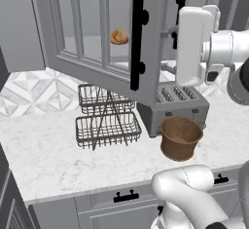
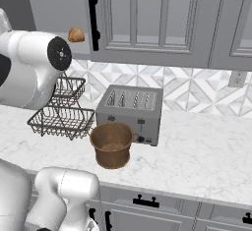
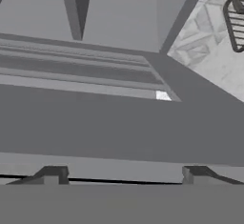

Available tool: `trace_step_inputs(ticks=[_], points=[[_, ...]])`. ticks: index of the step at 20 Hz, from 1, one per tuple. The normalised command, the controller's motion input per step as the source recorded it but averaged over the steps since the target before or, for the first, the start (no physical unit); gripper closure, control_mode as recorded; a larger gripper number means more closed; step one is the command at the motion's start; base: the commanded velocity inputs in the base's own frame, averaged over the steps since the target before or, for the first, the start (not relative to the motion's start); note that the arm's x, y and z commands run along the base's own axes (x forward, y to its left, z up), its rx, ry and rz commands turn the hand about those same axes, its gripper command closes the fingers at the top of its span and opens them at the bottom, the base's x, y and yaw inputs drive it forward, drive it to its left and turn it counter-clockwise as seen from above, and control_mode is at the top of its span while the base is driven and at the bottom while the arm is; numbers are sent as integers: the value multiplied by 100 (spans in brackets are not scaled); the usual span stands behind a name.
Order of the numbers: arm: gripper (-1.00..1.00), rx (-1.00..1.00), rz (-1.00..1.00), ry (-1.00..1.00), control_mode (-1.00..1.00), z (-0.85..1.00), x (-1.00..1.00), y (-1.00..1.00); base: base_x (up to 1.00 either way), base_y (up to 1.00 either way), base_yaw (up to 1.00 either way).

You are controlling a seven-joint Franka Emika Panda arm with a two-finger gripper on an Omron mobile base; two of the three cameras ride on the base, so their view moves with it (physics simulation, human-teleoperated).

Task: Open the cabinet, pick up the bread from the cabinet and place it in the basket. Then move the basket to the dining counter.

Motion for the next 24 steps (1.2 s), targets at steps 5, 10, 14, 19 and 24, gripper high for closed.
trace_step_inputs(ticks=[5,10,14,19,24], points=[[-100,-12,3,0,-100,5,1,86,0,0,0],[-100,-11,0,-1,-100,2,0,100,0,0,0],[-100,-3,0,0,-100,0,0,100,0,0,0],[-100,0,0,0,-100,-1,0,86,0,0,0],[-100,7,-9,0,-100,0,-2,-31,0,0,0]])
